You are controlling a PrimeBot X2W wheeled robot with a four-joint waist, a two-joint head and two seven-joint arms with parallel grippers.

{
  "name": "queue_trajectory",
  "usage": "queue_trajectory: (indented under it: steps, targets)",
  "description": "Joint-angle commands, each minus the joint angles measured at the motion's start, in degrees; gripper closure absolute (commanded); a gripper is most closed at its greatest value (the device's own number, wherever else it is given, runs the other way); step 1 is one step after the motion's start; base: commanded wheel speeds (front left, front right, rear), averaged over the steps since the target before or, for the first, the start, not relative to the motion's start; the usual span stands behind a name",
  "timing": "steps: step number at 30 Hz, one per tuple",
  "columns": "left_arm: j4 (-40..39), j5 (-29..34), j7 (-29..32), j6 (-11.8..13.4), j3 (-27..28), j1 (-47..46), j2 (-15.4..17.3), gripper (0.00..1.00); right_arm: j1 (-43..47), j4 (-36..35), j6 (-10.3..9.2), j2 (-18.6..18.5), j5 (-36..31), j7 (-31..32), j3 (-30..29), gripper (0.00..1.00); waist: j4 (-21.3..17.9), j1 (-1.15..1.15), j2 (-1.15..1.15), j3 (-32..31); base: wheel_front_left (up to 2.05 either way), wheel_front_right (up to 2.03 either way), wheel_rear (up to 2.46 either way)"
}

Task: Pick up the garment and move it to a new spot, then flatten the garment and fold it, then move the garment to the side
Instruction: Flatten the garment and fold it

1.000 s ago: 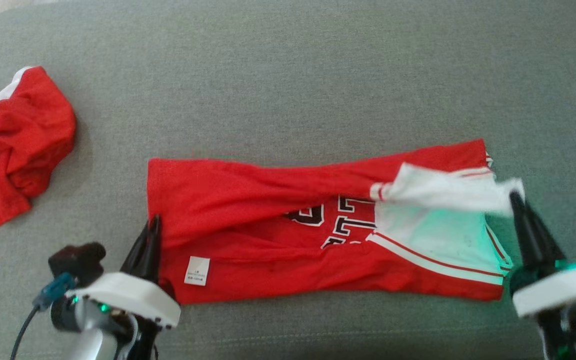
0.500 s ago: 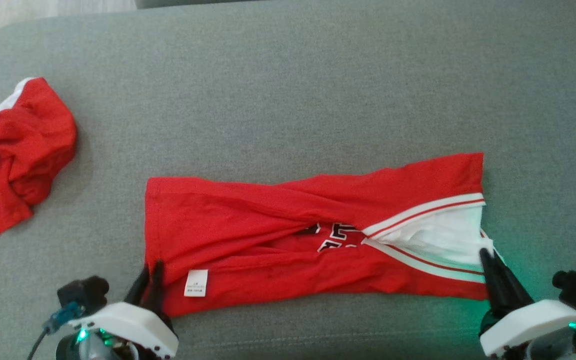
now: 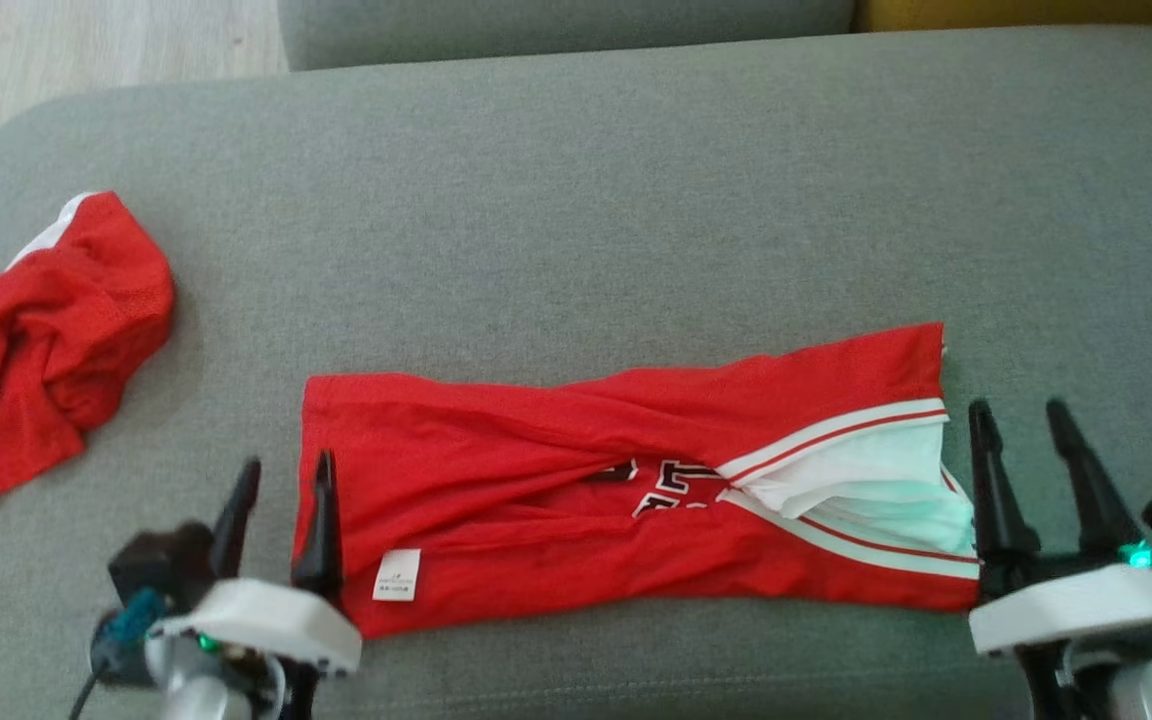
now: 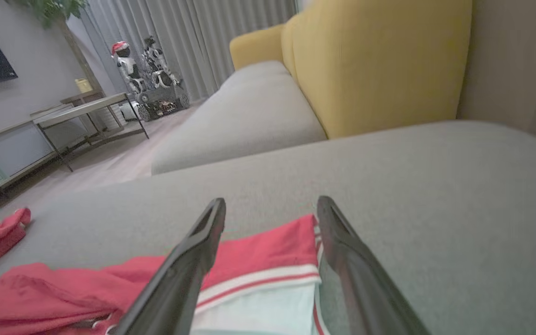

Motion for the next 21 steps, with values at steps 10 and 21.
queue_trajectory:
  steps: [10,21]
  targets:
    - [-12.19,9.26,-0.76,1.76,4.58,-1.47,-0.24,0.0,-1.7,-7.51,-0.04,-0.99,-7.04,1.06,2.08,0.0,-0.17,0.0,0.0,-2.63,0.0,0.0,0.0]
    - [-11.77,11.13,-0.77,2.26,4.77,0.54,-0.46,0.0,-0.31,-8.1,-0.04,-0.53,-7.72,2.05,2.49,0.0,0.31,0.0,0.0,-3.16,0.0,0.0,0.0]
